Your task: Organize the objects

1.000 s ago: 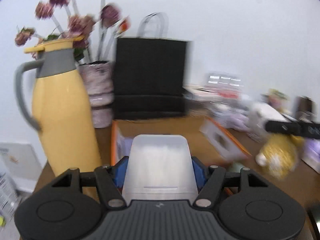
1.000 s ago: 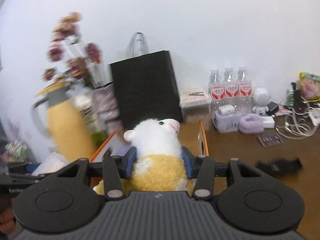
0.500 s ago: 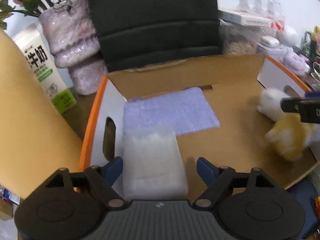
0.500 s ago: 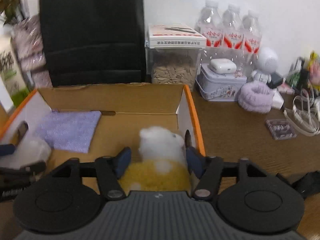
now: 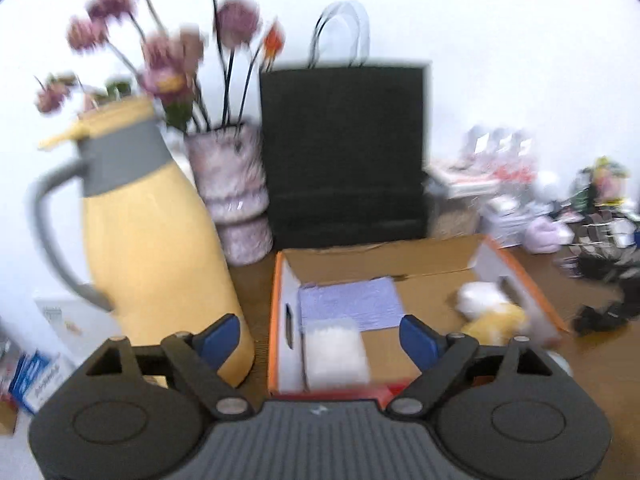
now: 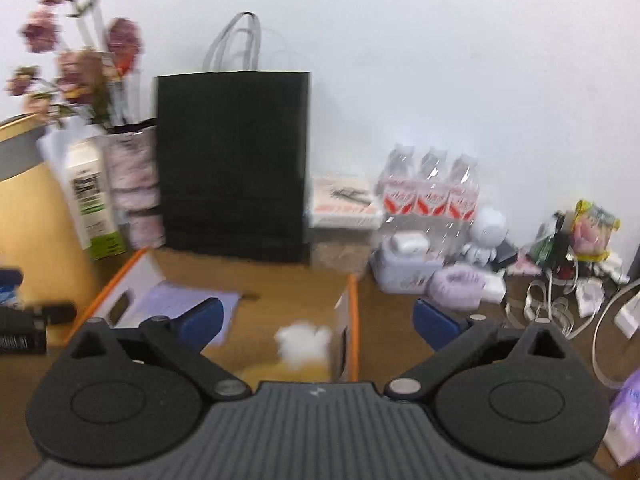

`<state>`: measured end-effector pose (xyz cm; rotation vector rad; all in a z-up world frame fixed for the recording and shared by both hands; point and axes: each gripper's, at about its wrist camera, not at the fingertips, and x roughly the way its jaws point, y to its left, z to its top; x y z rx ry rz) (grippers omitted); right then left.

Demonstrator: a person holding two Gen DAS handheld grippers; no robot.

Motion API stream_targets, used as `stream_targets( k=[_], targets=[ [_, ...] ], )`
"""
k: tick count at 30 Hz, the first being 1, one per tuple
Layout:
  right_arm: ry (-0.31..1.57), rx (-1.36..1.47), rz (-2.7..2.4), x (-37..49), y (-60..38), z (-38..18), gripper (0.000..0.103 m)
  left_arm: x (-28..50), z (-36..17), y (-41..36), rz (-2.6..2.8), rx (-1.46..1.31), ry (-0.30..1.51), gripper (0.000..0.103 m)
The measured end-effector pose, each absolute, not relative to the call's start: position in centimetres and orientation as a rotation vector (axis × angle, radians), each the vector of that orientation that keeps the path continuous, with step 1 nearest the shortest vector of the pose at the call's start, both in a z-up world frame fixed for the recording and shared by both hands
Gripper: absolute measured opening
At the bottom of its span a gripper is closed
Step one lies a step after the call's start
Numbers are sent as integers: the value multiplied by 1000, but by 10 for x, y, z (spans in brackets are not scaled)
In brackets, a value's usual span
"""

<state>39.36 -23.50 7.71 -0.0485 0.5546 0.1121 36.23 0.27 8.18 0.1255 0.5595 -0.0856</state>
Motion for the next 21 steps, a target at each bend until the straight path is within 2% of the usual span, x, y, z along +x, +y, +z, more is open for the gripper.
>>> stream_targets(
  k=[3,7,11,16,21],
  targets=[
    [553,60,192,326,-244,60,103,286,74,6,-203,86,495,90],
    [496,193,311,208,-256,31,103,179,51,22,-357,-96,502,95],
    [564,197,329,133,-268,3,103,111,18,26,-336,-97,560,96],
    [621,106,289,99,-271,-13,103,97,-1,24,-254,-43,604,96],
    [573,108,255,110,-269,-14,103,112,1,21,-203,-45,583,95]
  ],
)
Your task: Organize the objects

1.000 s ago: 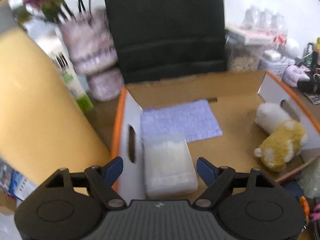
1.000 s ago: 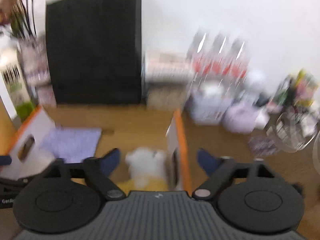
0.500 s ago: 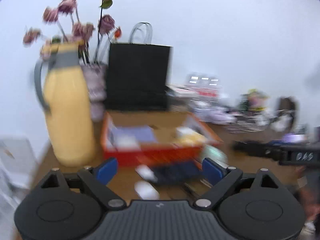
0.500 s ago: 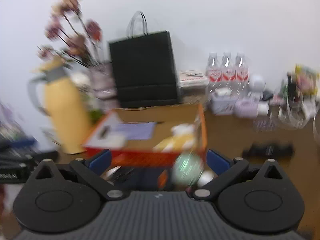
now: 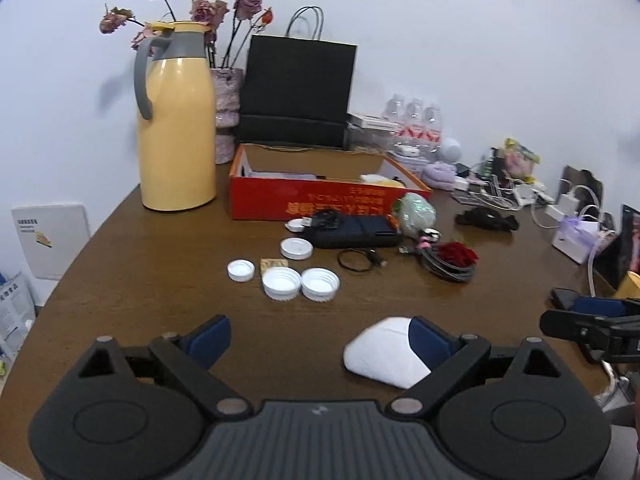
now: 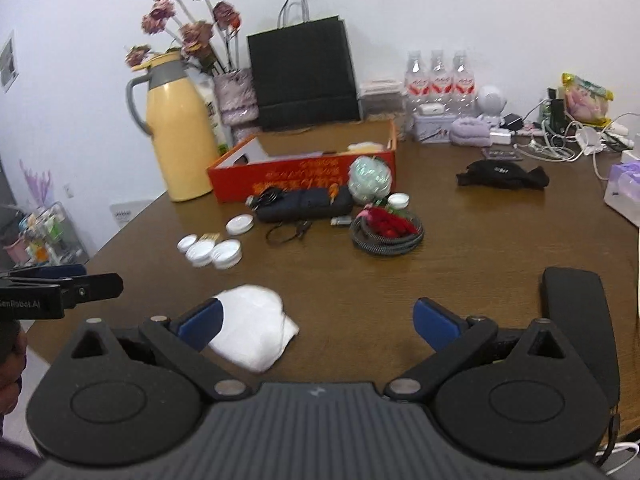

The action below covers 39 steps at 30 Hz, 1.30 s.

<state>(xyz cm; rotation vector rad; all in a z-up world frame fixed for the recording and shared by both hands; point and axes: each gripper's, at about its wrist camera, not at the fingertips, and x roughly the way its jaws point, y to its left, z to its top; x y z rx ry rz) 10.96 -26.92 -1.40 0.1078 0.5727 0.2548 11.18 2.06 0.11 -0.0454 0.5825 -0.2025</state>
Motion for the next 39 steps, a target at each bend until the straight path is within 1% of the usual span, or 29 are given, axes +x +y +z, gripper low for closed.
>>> stream_targets(
  k=[1,3,5,6,7,9,10,12,13,14,17,19,20,22,24,25,29,33,36,39],
  targets=[
    [556,99,244,111,-268,-15,103,116,0,18,-208,-38,573,95],
    [509,71,228,115,-265,-17,94,127,-5,11,-236,-9,557,95],
    [491,51,238,133,-260,-20,78,144,-9,6,-281,19,526,95],
    [491,52,241,145,-258,-22,74,158,-12,4,-304,29,508,94],
    [489,56,243,159,-256,-25,67,179,-15,3,-324,39,504,94],
    [496,47,238,193,-250,-31,59,219,-19,-1,-355,70,505,88],
    [496,41,237,211,-246,-33,54,240,-22,-4,-370,87,507,82],
    [495,29,249,247,-238,-36,48,283,-26,-9,-392,110,533,73],
    [498,27,249,265,-234,-38,45,304,-30,-11,-392,114,562,63],
    [501,20,246,284,-230,-40,44,324,-35,-15,-397,112,589,54],
    [515,-10,228,325,-218,-49,38,359,-47,-16,-429,74,622,55],
    [530,-38,210,345,-211,-59,37,371,-55,-17,-437,74,615,54],
    [544,-41,210,352,-210,-65,29,372,-58,-18,-442,70,621,49],
    [580,-20,226,363,-211,-79,18,374,-64,-20,-458,72,621,47],
    [565,-26,221,361,-210,-81,15,370,-64,-22,-457,93,608,47],
    [558,-29,225,360,-209,-80,12,368,-64,-22,-456,97,605,46],
    [543,-35,231,359,-208,-83,12,363,-60,-25,-445,108,595,46],
    [524,17,235,347,-213,-70,12,347,-39,-22,-390,83,559,46],
    [470,12,252,304,-219,-45,12,307,-12,-10,-367,62,505,45],
    [437,41,282,254,-229,-25,12,251,7,0,-326,43,470,46]
  ],
)
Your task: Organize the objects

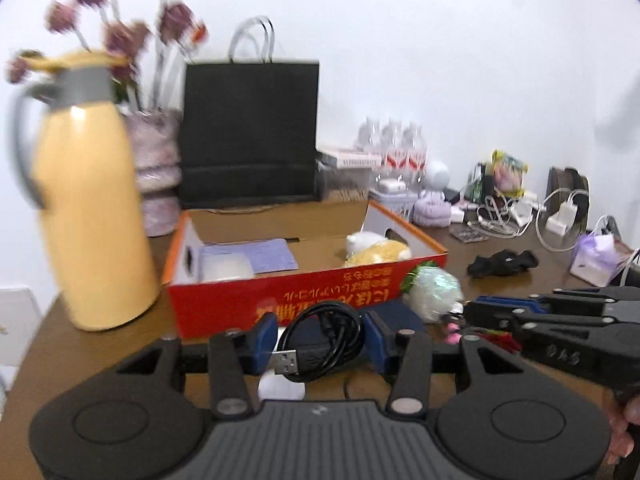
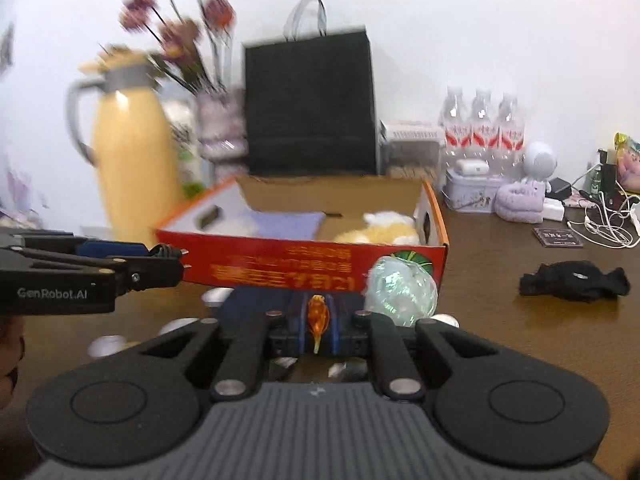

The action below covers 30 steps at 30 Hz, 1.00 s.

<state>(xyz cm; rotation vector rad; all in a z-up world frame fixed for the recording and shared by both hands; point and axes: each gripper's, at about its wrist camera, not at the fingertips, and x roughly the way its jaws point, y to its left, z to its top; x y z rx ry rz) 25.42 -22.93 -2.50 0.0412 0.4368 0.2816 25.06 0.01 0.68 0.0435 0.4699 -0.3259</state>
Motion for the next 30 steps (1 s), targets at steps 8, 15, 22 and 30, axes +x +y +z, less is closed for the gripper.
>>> stream_targets(
  k=[8,15,22,30],
  targets=[
    [472,71,308,138,-245,-20,12,131,6,28,-246,-111,515,46],
    [485,84,276,121,-257,-28,12,115,9,13,-252,-68,500,46],
    [445,72,284,156,-257,-16,12,171,15,4,-347,-77,514,46],
    [452,140,286,366,-261,31,12,382,59,-39,-402,-36,562,46]
  ],
)
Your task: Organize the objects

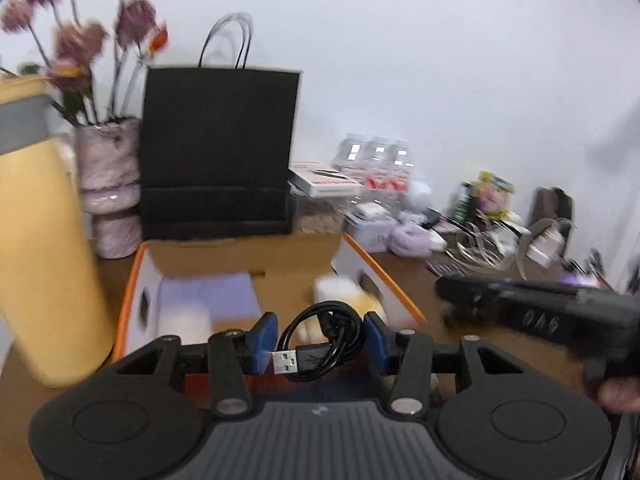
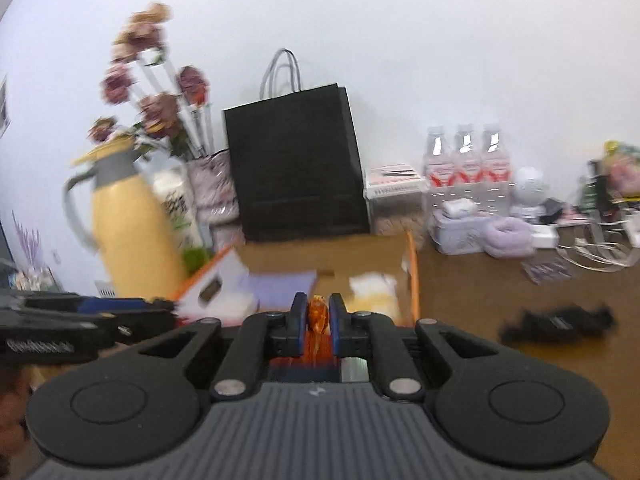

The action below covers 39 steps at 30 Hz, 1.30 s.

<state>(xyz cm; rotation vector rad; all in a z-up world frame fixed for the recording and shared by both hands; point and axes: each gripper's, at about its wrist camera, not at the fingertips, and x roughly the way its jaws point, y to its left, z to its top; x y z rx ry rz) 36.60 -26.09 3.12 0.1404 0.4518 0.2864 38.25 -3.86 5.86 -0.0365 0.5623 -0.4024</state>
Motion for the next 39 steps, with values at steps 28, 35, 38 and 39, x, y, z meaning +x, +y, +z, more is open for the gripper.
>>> stream_targets(
  k=[28,35,38,39],
  targets=[
    [627,67,134,529,-242,16,84,494,50,-15,-195,-39,641,88],
    [560,-75,213,379,-230,48,103,319,64,1,-250,-35,485,96],
    [534,-67,247,289,-230,35,103,232,49,20,-332,-120,427,102],
    [525,-69,285,260,-230,26,103,206,39,27,-359,-140,406,103]
  ],
)
